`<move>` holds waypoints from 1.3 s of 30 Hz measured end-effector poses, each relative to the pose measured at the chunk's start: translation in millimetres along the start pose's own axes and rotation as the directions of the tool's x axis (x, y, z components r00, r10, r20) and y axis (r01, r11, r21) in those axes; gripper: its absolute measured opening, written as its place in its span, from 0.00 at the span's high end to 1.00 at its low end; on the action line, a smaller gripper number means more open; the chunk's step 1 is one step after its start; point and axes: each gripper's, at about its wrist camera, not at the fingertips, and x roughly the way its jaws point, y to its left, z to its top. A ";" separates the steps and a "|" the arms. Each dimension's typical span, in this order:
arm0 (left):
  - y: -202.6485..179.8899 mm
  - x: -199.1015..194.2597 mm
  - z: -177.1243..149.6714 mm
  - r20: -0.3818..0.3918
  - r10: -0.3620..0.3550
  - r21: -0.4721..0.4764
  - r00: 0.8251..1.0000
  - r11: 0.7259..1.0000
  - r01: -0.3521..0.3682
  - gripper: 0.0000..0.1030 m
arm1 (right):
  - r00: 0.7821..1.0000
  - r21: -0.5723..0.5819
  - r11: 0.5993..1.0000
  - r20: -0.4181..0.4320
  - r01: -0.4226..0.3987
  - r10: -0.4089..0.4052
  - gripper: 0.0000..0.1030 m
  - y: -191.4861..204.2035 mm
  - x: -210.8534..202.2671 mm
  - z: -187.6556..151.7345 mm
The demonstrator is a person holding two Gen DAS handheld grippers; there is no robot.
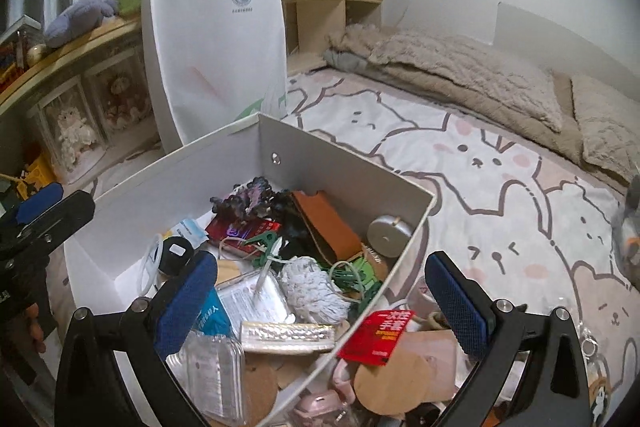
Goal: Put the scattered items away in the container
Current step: 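Withdraw both open tools up and away from the white box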
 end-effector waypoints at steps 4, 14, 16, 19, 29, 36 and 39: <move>-8.0 -4.1 -1.9 -0.002 -0.011 0.016 1.000 1.000 0.011 0.00 | 0.999 0.008 1.000 0.031 0.011 -0.011 0.00 -4.5 -15.1 -6.6; -20.4 -13.1 -8.7 -0.013 -0.016 0.055 1.000 0.998 0.017 0.00 | 0.993 0.025 0.999 0.104 0.046 -0.049 0.00 -10.2 -52.3 -17.7; -21.1 -18.2 -10.2 -0.008 -0.017 0.061 1.000 0.998 0.018 0.00 | 0.991 0.035 0.998 0.118 0.054 -0.058 0.00 -11.5 -60.5 -20.9; -22.4 -24.7 -11.1 -0.005 -0.020 0.063 1.000 0.998 0.020 0.00 | 0.990 0.049 0.997 0.131 0.055 -0.061 0.00 -14.4 -71.4 -26.0; -41.5 -56.1 -16.7 0.000 -0.041 0.127 0.999 0.991 0.041 0.00 | 0.983 0.062 0.994 0.153 0.091 -0.100 0.00 -20.0 -107.8 -44.0; -51.2 -68.9 -29.8 -0.026 -0.074 0.155 0.997 0.985 0.077 0.00 | 0.975 0.062 0.989 0.172 0.132 -0.141 0.00 -23.0 -133.2 -58.7; -53.9 -74.7 -36.0 -0.030 -0.075 0.164 0.997 0.983 0.079 0.00 | 0.971 0.062 0.988 0.180 0.145 -0.154 0.00 -22.8 -144.5 -67.2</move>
